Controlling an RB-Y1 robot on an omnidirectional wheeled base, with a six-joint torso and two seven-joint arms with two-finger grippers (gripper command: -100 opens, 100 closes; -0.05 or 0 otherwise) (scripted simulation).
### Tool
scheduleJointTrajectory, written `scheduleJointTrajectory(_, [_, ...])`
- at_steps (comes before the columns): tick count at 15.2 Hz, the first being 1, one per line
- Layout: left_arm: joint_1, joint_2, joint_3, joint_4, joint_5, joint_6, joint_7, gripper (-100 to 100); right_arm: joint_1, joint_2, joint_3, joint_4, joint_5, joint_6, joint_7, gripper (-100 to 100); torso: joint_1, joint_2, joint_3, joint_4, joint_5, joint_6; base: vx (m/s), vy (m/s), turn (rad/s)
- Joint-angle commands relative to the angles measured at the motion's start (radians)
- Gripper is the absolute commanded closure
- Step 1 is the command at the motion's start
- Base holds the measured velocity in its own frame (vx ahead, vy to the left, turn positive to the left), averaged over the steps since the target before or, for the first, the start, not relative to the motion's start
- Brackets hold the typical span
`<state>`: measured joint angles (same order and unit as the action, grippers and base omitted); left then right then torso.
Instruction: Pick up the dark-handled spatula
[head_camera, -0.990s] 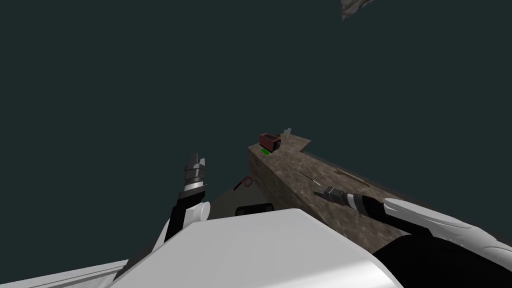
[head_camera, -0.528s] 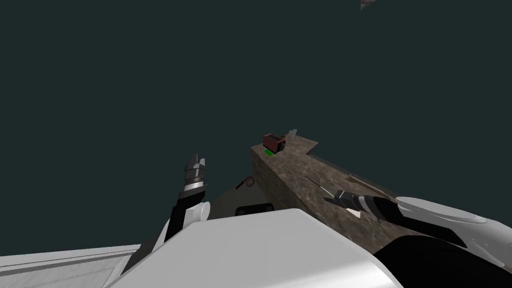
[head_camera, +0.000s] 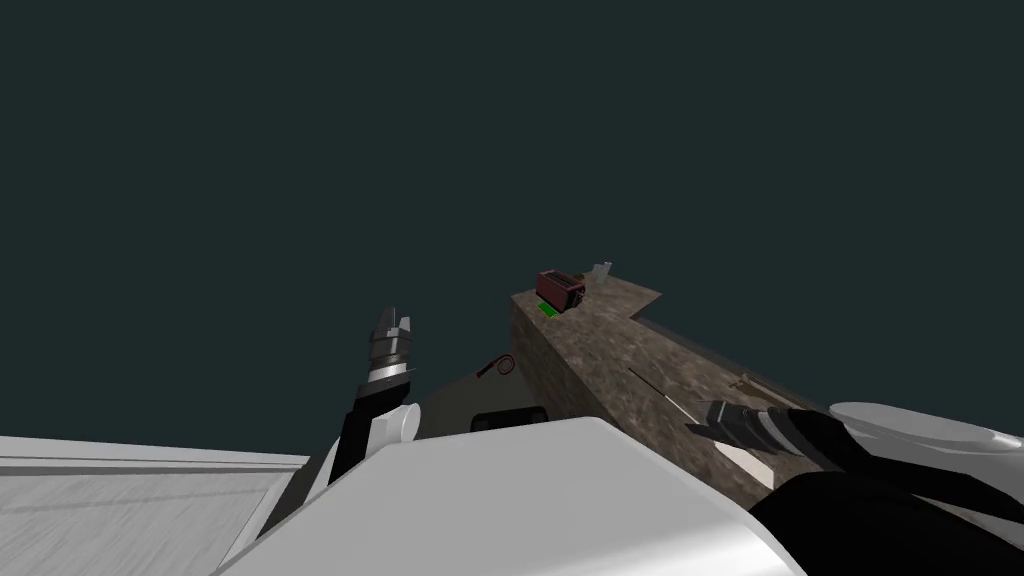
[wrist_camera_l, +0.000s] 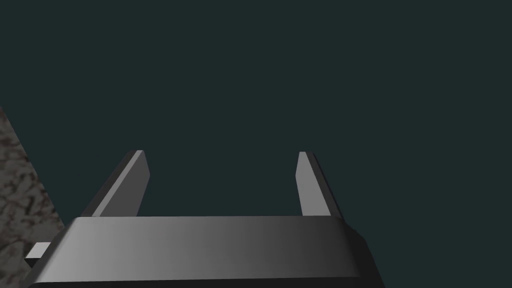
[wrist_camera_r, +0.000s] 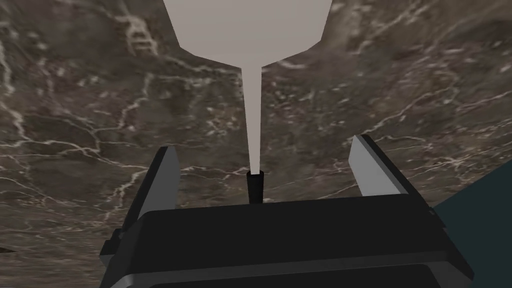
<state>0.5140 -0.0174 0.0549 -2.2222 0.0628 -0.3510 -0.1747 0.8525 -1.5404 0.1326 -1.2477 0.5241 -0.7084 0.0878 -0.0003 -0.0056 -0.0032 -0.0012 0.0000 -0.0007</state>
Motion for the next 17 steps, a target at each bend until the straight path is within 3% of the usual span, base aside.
scheduleJointTrajectory(1, [0.000, 0.000, 0.000, 0.000, 0.000, 0.000, 0.000, 0, 0.032, -0.016, -0.003, 0.004, 0.002, -0.005, 0.004, -100, 0.000, 0.000, 0.000, 0.000, 0.000, 0.000, 0.040, -0.010, 0.101])
scheduleJointTrajectory(3, [0.000, 0.000, 0.000, 0.000, 0.000, 0.000, 0.000, 0, 0.014, -0.009, 0.004, 0.015, 0.005, -0.012, 0.004, -100, 0.001, 0.002, 0.001, 0.001, 0.000, 0.001, 0.000, 0.000, 0.000])
scheduleJointTrajectory(7, [0.000, 0.000, 0.000, 0.000, 0.000, 0.000, 0.000, 0, -0.002, 0.059, 0.034, 0.029, 0.022, 0.017, 0.029, -100, 0.000, 0.003, 0.002, 0.001, 0.000, 0.001, 0.021, -0.011, 0.096])
scheduleJointTrajectory(8, [0.000, 0.000, 0.000, 0.000, 0.000, 0.000, 0.000, 0, 0.000, 0.043, 0.028, 0.025, 0.019, 0.010, 0.022, -100, 0.000, 0.003, 0.002, 0.001, 0.000, 0.001, -0.003, -0.004, 0.017])
scheduleJointTrajectory(9, [0.000, 0.000, 0.000, 0.000, 0.000, 0.000, 0.000, 0, -0.001, 0.047, 0.030, 0.026, 0.020, 0.013, 0.024, 100, 0.000, 0.004, 0.002, 0.001, 0.000, 0.001, 0.000, 0.000, 0.000])
scheduleJointTrajectory(13, [0.000, 0.000, 0.000, 0.000, 0.000, 0.000, 0.000, 0, -0.001, 0.046, 0.030, 0.026, 0.020, 0.013, 0.024, 100, 0.001, 0.005, 0.003, 0.001, 0.000, 0.001, 0.000, 0.000, 0.000])
scheduleJointTrajectory(16, [0.000, 0.000, 0.000, 0.000, 0.000, 0.000, 0.000, 0, 0.017, -0.010, 0.003, 0.014, 0.005, -0.012, 0.005, 100, 0.003, 0.005, 0.003, 0.001, 0.001, 0.002, -0.011, 0.018, -0.110])
scheduleJointTrajectory(17, [0.000, 0.000, 0.000, 0.000, 0.000, 0.000, 0.000, 0, -0.003, 0.009, 0.018, 0.033, 0.013, -0.013, 0.012, 100, 0.003, 0.006, 0.003, 0.001, 0.001, 0.002, -0.013, 0.008, -0.046])
